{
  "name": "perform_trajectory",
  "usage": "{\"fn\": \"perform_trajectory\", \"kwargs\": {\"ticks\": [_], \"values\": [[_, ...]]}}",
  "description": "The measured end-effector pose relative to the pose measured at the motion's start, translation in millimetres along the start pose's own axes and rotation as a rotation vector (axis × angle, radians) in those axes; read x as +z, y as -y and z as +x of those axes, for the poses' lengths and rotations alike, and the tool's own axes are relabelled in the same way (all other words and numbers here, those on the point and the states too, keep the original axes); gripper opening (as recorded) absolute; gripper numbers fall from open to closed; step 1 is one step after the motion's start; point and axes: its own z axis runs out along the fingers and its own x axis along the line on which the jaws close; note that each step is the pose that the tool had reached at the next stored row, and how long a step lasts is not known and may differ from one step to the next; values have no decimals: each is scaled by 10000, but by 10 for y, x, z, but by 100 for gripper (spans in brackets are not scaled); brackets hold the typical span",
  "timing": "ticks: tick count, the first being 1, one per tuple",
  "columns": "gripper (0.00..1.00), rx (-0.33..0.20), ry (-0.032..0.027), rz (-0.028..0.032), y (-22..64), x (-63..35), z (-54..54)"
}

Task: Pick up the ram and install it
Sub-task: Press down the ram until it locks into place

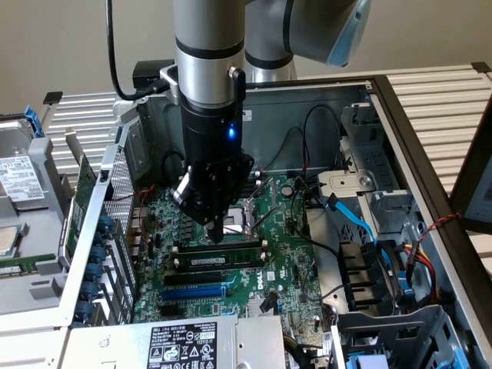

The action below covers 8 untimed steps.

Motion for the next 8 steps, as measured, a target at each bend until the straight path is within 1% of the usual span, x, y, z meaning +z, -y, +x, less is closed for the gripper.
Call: {"fn": "perform_trajectory", "kwargs": {"ticks": [4, 6, 8], "values": [[11, 424, 117, 53, -1, 0, -1], [11, 674, 138, 50, -1, 1, -2], [11, 950, 139, 38, -1, 0, -1]]}}
